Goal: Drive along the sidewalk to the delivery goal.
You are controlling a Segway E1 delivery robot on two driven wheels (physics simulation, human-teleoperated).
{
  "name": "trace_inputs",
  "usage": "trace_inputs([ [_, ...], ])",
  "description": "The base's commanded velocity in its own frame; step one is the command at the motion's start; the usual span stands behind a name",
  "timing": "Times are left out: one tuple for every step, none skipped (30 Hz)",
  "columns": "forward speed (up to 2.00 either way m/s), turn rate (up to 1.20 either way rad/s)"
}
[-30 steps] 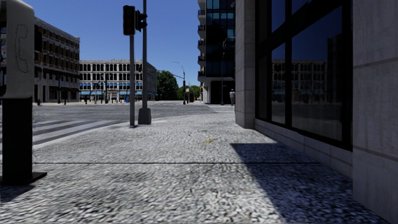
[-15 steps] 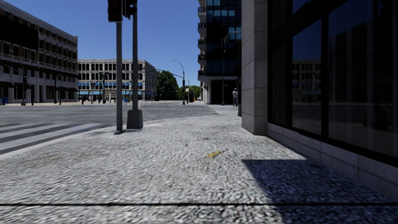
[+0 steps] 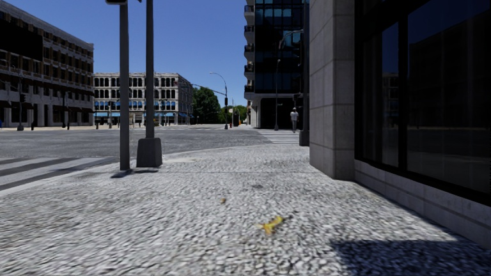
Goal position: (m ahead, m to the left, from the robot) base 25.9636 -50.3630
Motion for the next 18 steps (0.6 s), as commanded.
trace_inputs([
  [1.95,0.0],
  [1.95,0.0],
  [1.95,0.0],
  [1.95,0.0],
  [1.95,0.0],
  [1.95,0.0],
  [1.95,0.0],
  [1.95,0.0],
  [1.95,0.0],
  [1.95,0.0],
  [1.95,0.0],
  [1.95,0.0],
  [1.95,0.0],
  [1.95,0.0],
  [1.95,0.0],
  [1.95,0.0],
  [1.95,0.0],
  [1.95,0.0],
])
